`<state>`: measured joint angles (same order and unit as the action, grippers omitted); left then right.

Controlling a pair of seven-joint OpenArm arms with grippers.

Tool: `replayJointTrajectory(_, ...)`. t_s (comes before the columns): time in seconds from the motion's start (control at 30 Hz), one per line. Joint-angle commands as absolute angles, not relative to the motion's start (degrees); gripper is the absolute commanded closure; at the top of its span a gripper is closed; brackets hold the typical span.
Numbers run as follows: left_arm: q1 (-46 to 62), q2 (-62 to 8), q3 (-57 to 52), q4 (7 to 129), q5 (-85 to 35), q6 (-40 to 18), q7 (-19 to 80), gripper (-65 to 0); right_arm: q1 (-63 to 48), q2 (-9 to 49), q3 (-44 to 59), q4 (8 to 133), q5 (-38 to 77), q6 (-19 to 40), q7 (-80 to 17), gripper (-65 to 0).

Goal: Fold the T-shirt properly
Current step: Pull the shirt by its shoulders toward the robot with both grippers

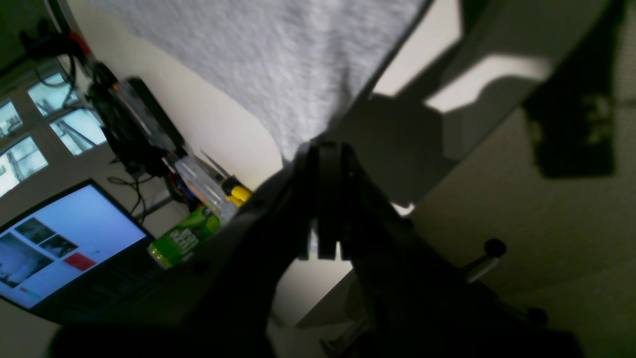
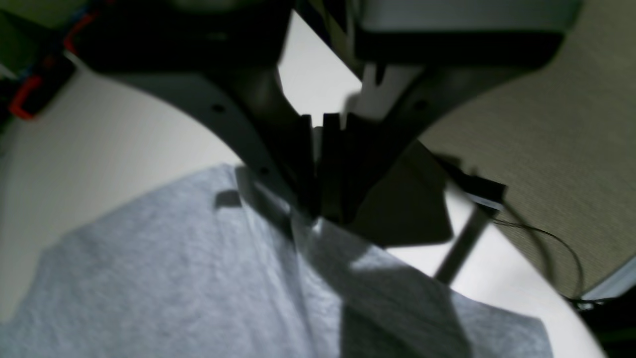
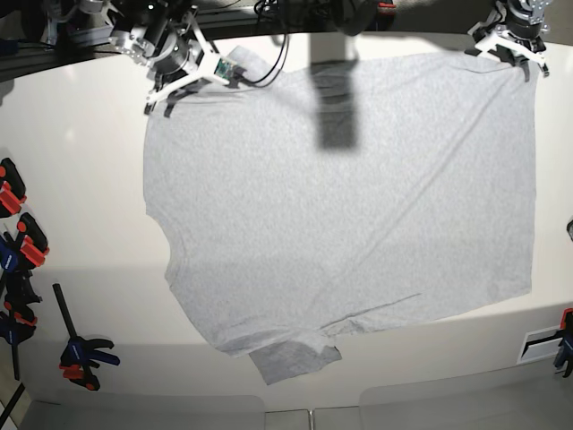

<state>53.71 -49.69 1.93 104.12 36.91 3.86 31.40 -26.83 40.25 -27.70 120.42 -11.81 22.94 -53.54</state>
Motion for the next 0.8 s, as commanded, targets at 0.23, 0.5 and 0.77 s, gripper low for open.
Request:
replayJointTrajectory(0.23, 54.9, -50.5, 1.5, 104.8, 39.9, 9.9, 31.7, 0.0, -33.5, 44.1, -27.4, 126.7, -14.7, 21.8, -56.0, 0.0)
replayJointTrajectory(0.5, 60.2, -50.5, 1.6, 104.9, 42.8, 11.4, 31.6, 0.0, -44.1, 44.1, -27.4, 131.1, -24.2, 17.4, -58.3, 0.0)
replayJointTrajectory(0.77, 61.6, -50.5, 1.6, 104.9, 45.5, 11.4, 31.7, 0.0, -47.5, 44.1, -27.4, 131.5, -28.8, 14.5, -58.2, 0.0)
